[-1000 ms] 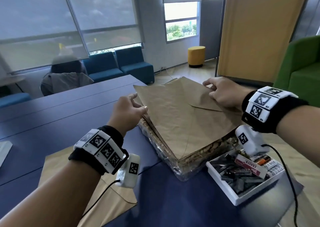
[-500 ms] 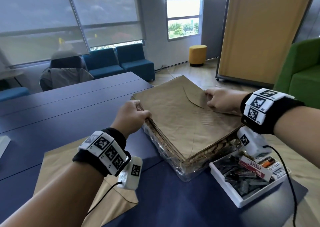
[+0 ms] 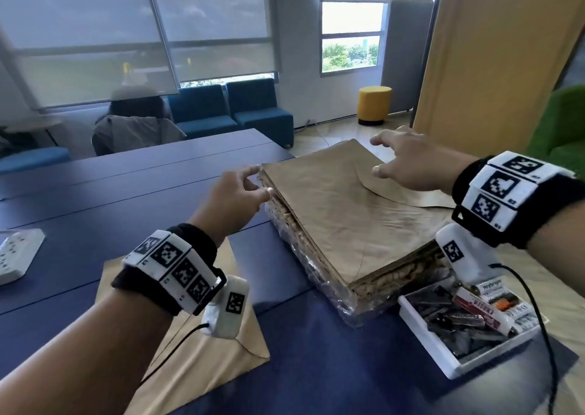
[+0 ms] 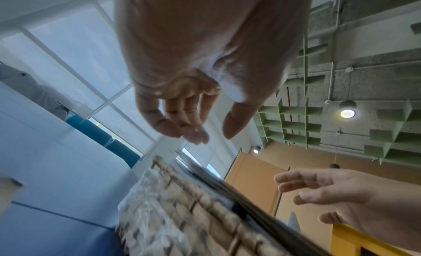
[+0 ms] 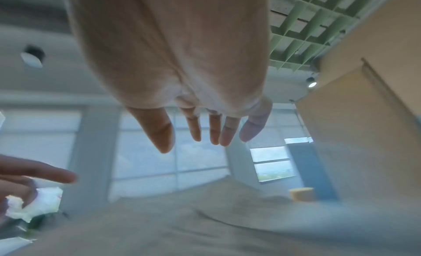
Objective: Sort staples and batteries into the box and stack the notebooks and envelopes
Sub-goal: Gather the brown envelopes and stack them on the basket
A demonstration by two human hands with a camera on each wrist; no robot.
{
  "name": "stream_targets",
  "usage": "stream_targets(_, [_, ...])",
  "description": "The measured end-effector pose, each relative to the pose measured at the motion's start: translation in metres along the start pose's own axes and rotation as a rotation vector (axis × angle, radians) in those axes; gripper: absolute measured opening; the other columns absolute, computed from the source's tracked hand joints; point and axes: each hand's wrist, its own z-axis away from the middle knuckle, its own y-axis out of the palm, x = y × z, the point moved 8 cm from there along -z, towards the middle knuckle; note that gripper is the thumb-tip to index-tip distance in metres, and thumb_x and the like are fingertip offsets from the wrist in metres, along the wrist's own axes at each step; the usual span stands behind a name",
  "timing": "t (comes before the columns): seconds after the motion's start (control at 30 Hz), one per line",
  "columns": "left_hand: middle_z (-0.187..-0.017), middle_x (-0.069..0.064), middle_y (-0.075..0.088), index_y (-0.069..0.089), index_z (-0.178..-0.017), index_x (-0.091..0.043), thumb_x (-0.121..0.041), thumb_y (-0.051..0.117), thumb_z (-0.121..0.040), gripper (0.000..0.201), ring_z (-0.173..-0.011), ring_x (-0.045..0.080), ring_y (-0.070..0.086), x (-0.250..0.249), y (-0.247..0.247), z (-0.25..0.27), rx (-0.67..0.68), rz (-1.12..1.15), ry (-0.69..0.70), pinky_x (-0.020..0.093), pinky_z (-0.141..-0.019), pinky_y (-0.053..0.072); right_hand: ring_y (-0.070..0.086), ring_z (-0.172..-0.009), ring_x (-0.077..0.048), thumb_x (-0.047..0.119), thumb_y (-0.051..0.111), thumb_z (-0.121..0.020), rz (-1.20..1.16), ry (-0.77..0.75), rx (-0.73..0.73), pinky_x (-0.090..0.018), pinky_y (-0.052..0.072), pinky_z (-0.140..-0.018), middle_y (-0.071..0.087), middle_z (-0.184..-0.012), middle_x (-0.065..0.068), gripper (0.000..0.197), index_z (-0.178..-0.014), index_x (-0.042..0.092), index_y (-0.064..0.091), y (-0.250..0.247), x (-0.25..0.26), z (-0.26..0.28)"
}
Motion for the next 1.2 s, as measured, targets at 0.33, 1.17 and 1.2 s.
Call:
stream_targets(0.33, [-0.111, -0.003, 0.066, 0.065, -0.126, -0.028, -0.023, 0.067, -0.097, 0.030, -0.097, 0.015, 0.064, 0.028, -0.105, 0.056, -0.174, 0.068, 0.040, 0.030, -0.077, 0.047, 0.055, -0.106, -0.016, 0.035, 0.070, -0.094, -0.222, -0.398, 0.052, -0.027, 0.044, -0.080, 0.052, -0.127, 0.003, 0.050, -0.140, 0.031, 0.051, 0.016, 0.168, 0.062])
stream_targets(1.17, [-0.077, 0.001, 0.054, 0.059, -0.089, -0.016, -0.022, 0.069, -0.097, 0.013, -0.062, 0.011, 0.050, 0.237, -0.154, 0.118, 0.012, 0.231, -0.721, 0.021, -0.056, 0.043, 0.057, -0.072, -0.024, 0.010, 0.065, -0.089, -0.235, 0.112, 0.456, -0.029, 0.043, -0.061, 0.067, -0.090, -0.012, 0.012, -0.093, -0.001, 0.068, 0.237, 0.177, 0.045])
stream_targets(1.2, [-0.075, 0.001, 0.053, 0.060, -0.086, -0.015, -0.021, 0.068, -0.097, 0.014, -0.061, 0.011, 0.050, 0.235, -0.154, 0.119, 0.010, 0.232, -0.725, 0.021, -0.057, 0.043, 0.055, -0.070, -0.025, 0.009, 0.066, -0.088, -0.276, 0.131, 0.449, -0.030, 0.043, -0.062, 0.065, -0.088, -0.013, 0.010, -0.092, -0.001, 0.066, 0.236, 0.175, 0.045])
